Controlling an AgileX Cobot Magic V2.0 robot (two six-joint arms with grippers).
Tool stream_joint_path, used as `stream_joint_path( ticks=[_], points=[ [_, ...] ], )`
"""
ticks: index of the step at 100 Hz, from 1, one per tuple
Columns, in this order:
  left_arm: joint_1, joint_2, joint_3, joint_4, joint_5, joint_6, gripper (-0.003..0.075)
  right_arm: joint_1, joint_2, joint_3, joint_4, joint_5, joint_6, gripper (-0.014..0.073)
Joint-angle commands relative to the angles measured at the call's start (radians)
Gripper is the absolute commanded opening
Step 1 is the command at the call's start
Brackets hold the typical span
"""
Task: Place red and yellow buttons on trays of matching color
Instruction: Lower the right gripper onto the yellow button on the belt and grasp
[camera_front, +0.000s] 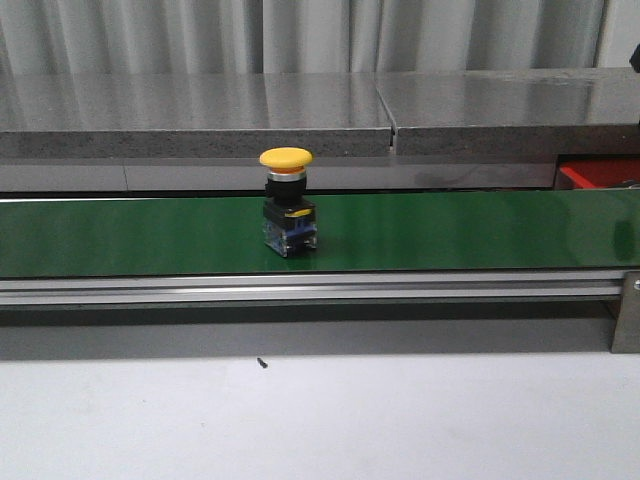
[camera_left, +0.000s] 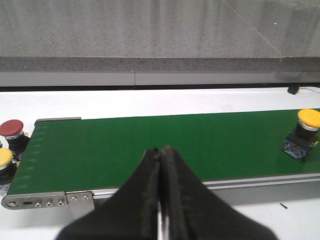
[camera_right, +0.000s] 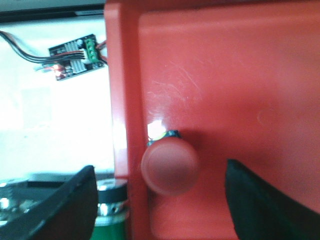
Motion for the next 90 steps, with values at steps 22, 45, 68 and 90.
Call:
stream_joint_path(
  ticks=[22,45,68,90],
  points=[
    [-0.010,0.010,-0.025,-0.018,-0.073,0.000,-0.0019,0.058,-0.257,0.131,0.015,-0.087,-0.045,0.0535],
    [-0.010,0.010,-0.025,-0.018,-0.073,0.000,-0.0019,0.178,-0.343,0.206,0.014,-0.073,-0.059,0.0535],
    [-0.010,0.010,-0.025,-0.018,-0.073,0.000,-0.0019,0.303,-0.356,0.220,0.014,-0.008,-0.064,0.0533],
    [-0.010,0.010,-0.025,-0.018,-0.073,0.000,-0.0019,0.404,-0.355,0.220,0.014,0.055,-0.081,0.0533]
  ],
)
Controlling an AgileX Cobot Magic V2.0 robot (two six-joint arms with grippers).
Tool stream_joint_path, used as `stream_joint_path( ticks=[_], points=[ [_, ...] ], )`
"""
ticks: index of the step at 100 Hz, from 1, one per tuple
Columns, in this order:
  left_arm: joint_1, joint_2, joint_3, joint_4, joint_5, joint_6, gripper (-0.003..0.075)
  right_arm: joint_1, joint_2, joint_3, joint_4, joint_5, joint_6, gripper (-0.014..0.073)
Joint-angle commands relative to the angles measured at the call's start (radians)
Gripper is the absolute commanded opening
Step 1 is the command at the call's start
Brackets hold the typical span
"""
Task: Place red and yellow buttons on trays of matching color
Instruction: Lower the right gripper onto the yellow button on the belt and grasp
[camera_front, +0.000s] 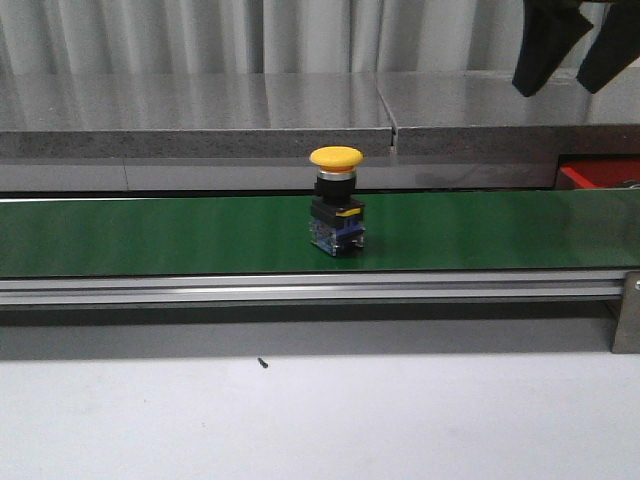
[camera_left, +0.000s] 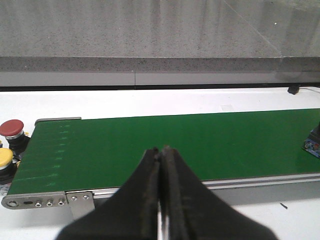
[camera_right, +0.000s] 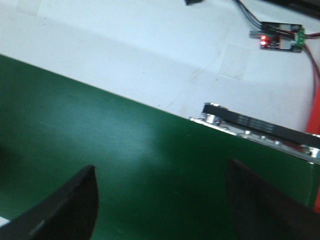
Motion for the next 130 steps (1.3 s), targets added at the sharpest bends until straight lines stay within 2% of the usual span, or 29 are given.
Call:
stream_joint_path(
  ticks=[1,30,65,97,120,127,130],
  points=[
    [-0.010,0.010,-0.025,-0.018,-0.073,0.000,-0.0019,0.037,-0.056,-0.019,0.014,-0.002,-0.026,0.0533],
    [-0.010,0.010,-0.025,-0.018,-0.073,0.000,-0.0019,0.145,-0.051,-0.019,0.016,0.136,-0.164,0.0533],
    [-0.010,0.010,-0.025,-0.018,-0.073,0.000,-0.0019,0.227,-0.044,-0.019,0.071,0.185,-0.249,0.0533],
    [-0.010,0.010,-0.025,-0.018,-0.073,0.000,-0.0019,0.233,0.039,-0.019,0.196,0.156,-0.294,0.0533],
    [-0.010,0.010,-0.025,-0.018,-0.073,0.000,-0.0019,0.233,0.057,-0.019,0.198,0.068,-0.294,0.0531],
    [-0.010,0.010,-0.025,-0.018,-0.073,0.000,-0.0019,0.233,0.057,-0.019,0.192,0.070,-0.294,0.0475],
    [-0.010,0.010,-0.025,-0.018,-0.073,0.000,-0.0019,0.233,0.057,-0.019,0.192,0.071,-0.294,0.0422]
  ],
)
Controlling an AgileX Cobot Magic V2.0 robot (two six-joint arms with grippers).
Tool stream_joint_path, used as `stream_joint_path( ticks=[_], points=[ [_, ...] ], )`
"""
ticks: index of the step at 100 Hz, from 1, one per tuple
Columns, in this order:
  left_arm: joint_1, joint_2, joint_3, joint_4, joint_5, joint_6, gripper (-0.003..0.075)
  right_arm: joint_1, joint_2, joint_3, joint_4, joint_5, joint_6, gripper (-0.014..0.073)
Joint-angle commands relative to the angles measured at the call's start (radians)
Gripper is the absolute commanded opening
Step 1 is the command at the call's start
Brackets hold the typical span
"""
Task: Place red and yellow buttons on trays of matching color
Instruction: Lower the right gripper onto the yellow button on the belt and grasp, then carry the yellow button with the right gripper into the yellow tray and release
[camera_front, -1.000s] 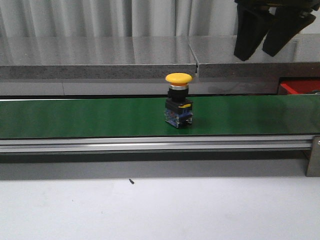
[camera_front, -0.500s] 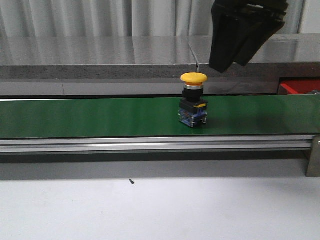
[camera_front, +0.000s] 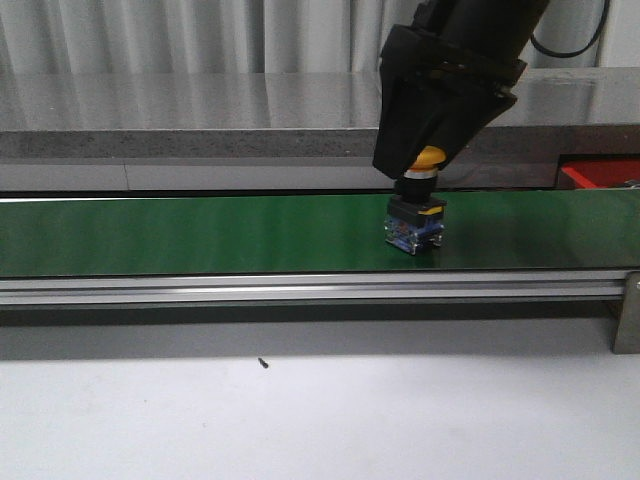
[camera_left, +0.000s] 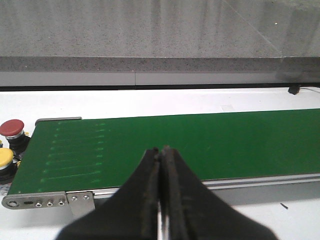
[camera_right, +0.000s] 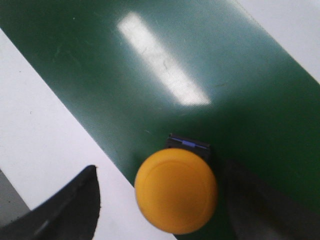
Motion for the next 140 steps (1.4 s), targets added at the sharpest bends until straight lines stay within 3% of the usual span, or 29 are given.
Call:
stream_joint_path(
  ticks=[1,12,19,48,76,108,140],
  points=[
    [-0.010,0.010,-0.025,-0.018,-0.073,0.000,-0.0019,0.002,-0.048,-0.019,0.025,-0.025,-0.015,0.0410],
    [-0.010,0.010,-0.025,-0.018,-0.073,0.000,-0.0019,0.002,-0.048,-0.019,0.021,-0.017,-0.015,0.0197],
    [-0.010,0.010,-0.025,-0.018,-0.073,0.000,-0.0019,0.002,-0.048,-0.019,0.019,-0.018,-0.015,0.0132],
    [-0.010,0.010,-0.025,-0.018,-0.073,0.000,-0.0019,-0.005,-0.115,-0.019,0.019,-0.040,-0.004,0.0132],
    [-0.010,0.010,-0.025,-0.018,-0.073,0.000,-0.0019,-0.102,-0.236,0.047,0.020,-0.085,0.052,0.0132],
    [-0.010,0.010,-0.025,-0.018,-0.073,0.000,-0.0019,-0.359,-0.348,0.252,0.020,-0.149,0.085,0.0132],
    [-0.010,0.010,-0.025,-0.018,-0.073,0.000,-0.0019,-0.667,-0.358,0.372,0.121,-0.253,0.103,0.0132]
  ],
)
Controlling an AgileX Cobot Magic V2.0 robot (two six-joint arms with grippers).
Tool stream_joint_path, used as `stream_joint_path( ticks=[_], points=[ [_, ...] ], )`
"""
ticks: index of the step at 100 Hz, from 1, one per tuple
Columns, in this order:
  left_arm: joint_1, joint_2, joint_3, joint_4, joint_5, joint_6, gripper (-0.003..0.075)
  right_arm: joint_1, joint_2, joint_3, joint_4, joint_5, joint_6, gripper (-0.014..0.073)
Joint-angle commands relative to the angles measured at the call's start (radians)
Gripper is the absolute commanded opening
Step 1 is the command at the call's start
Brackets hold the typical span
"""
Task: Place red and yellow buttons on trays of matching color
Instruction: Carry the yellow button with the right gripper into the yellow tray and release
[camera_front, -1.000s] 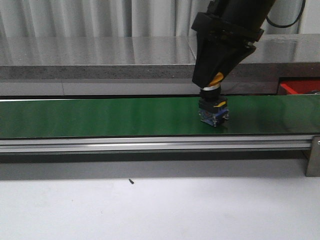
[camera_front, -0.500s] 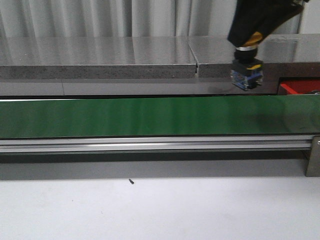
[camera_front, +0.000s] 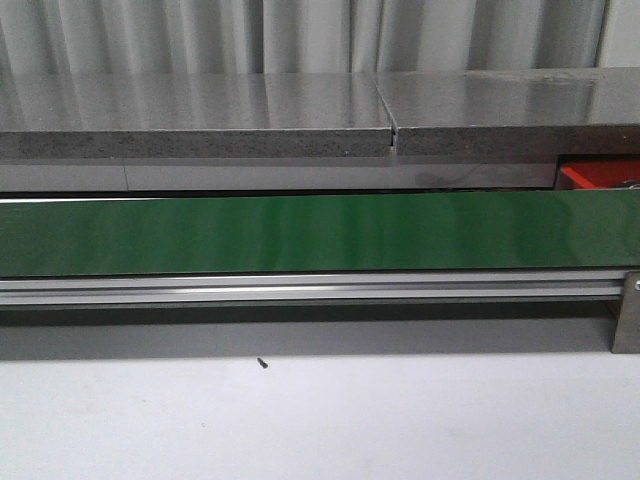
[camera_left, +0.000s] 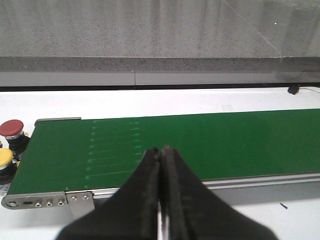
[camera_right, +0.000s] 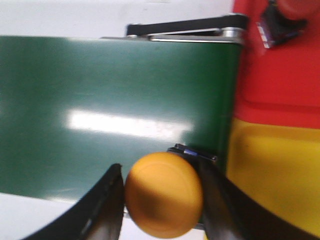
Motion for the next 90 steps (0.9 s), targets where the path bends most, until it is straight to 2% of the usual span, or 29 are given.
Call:
stream_joint_path(
  ticks=[1,25,55,80,90],
  points=[
    [-0.010,0.010,-0.025,-0.018,-0.073,0.000,-0.0019,-0.062,-0.043,0.003,0.068,-0.068,0.001,0.0132],
    [-0.010,0.010,-0.025,-0.018,-0.073,0.000,-0.0019,-0.153,-0.030,0.083,0.143,-0.176,0.001,0.0132],
    [-0.010,0.010,-0.025,-0.018,-0.073,0.000,-0.0019,-0.157,0.066,0.099,0.160,-0.256,0.006,0.0131],
    [-0.010,0.010,-0.025,-0.018,-0.073,0.000,-0.0019,-0.157,0.144,0.099,0.172,-0.268,0.008,0.0132],
    [-0.010,0.010,-0.025,-0.018,-0.073,0.000,-0.0019,-0.157,0.160,0.099,0.178,-0.264,0.008,0.0184]
  ],
)
